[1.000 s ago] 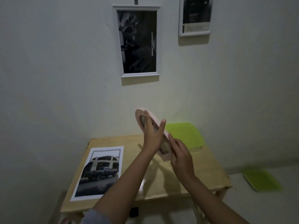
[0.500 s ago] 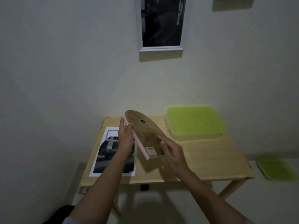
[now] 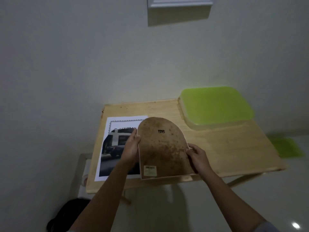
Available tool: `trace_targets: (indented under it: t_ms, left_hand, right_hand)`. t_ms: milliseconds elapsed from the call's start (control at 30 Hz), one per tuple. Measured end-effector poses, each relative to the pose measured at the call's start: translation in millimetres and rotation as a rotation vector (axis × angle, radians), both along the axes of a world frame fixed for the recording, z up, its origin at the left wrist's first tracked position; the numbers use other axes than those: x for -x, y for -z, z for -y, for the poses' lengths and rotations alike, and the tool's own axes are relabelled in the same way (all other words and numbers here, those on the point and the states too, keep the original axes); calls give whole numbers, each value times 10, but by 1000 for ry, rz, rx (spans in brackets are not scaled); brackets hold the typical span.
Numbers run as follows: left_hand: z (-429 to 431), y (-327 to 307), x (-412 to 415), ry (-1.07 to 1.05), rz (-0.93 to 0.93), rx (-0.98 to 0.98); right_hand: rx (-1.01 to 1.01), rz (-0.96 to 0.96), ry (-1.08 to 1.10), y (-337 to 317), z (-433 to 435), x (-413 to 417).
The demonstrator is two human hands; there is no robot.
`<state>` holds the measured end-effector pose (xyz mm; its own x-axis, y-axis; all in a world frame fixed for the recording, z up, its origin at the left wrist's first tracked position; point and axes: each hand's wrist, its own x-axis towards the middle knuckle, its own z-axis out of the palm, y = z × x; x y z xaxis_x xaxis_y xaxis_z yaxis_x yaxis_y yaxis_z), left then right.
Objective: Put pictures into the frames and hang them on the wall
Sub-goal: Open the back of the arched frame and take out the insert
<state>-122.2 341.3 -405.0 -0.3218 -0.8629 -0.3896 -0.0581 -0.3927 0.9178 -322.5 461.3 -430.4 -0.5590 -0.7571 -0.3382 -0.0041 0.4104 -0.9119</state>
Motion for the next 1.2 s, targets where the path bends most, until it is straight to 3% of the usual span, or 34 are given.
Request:
trace_targets:
  t_ms: [367, 600, 800, 1200]
  left_hand:
    - [19, 652, 524, 177, 214, 54]
    - [-88, 717, 654, 163, 449, 257]
    - [-132, 778, 605, 156, 497, 287]
    - [-122, 777, 640, 126, 520, 258]
  right_hand:
    - [-77, -268, 121, 330, -272, 270]
    - [-154, -365, 26, 389, -250, 422]
    - [-149, -423, 0, 444, -230, 439]
    - [-144, -317, 63, 489, -221, 520]
